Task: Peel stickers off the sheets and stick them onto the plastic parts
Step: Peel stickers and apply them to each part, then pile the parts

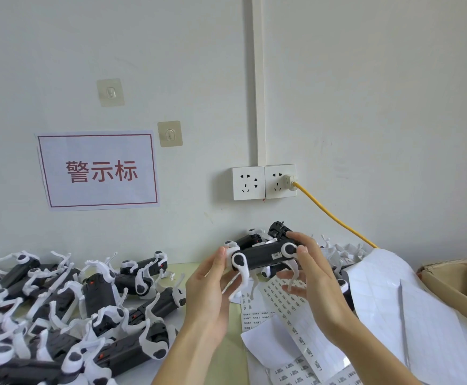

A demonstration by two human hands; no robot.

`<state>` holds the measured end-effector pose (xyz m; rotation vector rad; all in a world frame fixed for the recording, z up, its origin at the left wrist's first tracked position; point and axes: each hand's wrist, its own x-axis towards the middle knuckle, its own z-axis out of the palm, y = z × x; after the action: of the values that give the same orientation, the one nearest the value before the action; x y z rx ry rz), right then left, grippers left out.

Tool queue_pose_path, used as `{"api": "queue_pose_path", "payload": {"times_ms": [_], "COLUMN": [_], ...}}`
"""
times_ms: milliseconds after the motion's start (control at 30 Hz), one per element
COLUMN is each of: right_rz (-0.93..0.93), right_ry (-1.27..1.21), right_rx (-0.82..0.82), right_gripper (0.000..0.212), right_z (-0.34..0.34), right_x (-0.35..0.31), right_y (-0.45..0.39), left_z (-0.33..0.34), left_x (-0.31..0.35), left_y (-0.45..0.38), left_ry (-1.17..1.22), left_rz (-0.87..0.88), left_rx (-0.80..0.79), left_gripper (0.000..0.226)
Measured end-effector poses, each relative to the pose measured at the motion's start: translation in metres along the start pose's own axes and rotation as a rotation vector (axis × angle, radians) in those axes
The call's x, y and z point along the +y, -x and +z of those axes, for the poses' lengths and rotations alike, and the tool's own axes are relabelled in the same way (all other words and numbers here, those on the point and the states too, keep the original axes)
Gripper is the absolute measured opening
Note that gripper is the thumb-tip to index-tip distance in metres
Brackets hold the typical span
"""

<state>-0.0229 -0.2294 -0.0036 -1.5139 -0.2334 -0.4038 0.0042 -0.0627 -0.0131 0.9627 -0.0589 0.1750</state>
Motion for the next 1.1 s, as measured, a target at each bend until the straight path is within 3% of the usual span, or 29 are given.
{"api": "queue_pose_path", "payload": {"times_ms": [167, 300, 367, 533, 767, 967, 1100], "right_rz": [0.043, 0.021, -0.004, -0.079, -0.161, -0.071, 0.167], "right_ry": [-0.074, -0.080, -0.061, 0.079, 0.319, 0.346, 0.261], "right_rx": [0.020, 0.009, -0.001, -0.047, -0.129, -0.065, 0.001], "right_gripper": [0.036, 0.034, 0.032, 0.019, 0.032, 0.015, 0.021], "right_z": [-0.002, -0.002, -0.002, 0.001, 0.008, -0.004, -0.027], "right_x": [0.003, 0.002, 0.000, -0.005, -0.009, -0.005, -0.007], "right_y": [-0.002, -0.001, 0.000, 0.005, 0.011, 0.004, -0.007], "left_z": [0.002, 0.005, 0.005, 0.000, 0.000, 0.002, 0.004], "left_x": [0.002, 0.000, 0.001, -0.002, -0.003, 0.001, 0.003], "left_y": [0.001, 0.002, 0.002, -0.001, 0.000, 0.005, 0.010], "left_ry": [-0.012, 0.007, -0.056, -0.160, -0.210, -0.279, -0.374], "left_rz": [0.004, 0.013, 0.002, -0.070, -0.130, -0.128, -0.156], "left_rx": [-0.082, -0.037, -0.023, 0.131, 0.056, 0.119, 0.037], "left_gripper": [0.030, 0.043, 0.036, 0.021, 0.031, 0.034, 0.043]}}
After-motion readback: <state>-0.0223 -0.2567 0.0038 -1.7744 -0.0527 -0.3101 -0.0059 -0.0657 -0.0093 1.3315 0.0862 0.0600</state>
